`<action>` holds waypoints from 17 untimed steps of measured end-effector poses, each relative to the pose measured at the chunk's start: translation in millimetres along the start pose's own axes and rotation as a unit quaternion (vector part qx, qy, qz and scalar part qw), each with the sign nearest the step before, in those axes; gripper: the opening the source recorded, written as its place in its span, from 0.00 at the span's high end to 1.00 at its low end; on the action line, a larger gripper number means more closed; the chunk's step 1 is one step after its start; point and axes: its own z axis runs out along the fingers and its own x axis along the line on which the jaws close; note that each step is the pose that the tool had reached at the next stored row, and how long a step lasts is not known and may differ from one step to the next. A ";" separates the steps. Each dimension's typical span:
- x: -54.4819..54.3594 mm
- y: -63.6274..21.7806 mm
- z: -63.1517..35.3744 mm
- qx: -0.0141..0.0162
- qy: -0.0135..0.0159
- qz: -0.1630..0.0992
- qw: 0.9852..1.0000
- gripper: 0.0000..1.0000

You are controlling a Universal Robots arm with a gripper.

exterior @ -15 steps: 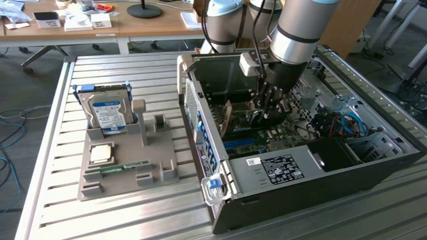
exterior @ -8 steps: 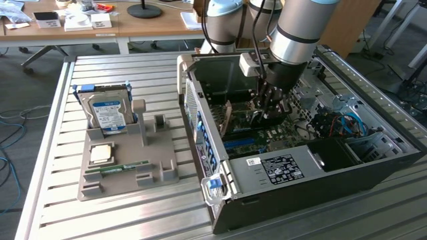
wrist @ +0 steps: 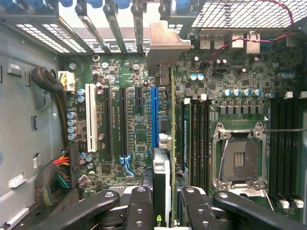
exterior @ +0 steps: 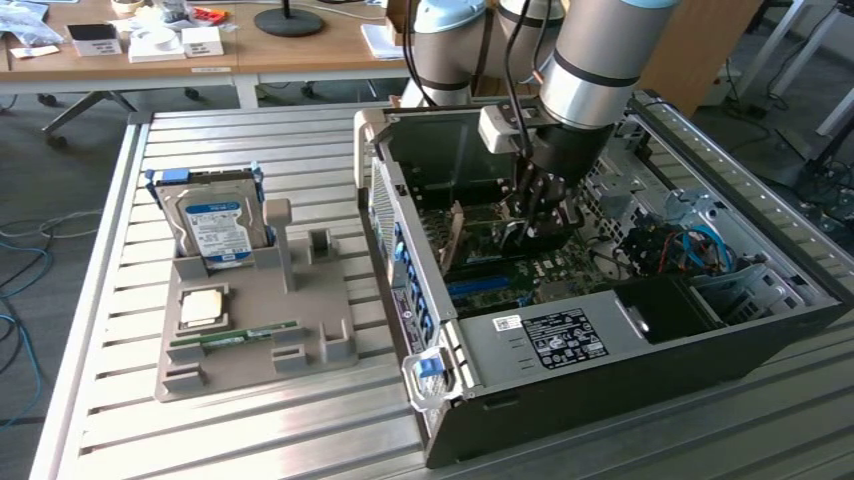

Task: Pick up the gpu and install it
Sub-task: 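Insert the gpu into the slot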

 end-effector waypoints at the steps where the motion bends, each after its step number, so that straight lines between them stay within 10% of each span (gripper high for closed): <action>1: 0.0 0.0 0.0 0.000 0.000 0.000 1.000 0.73; 17: 0.0 0.9 0.1 0.000 -0.001 -0.002 1.000 0.73</action>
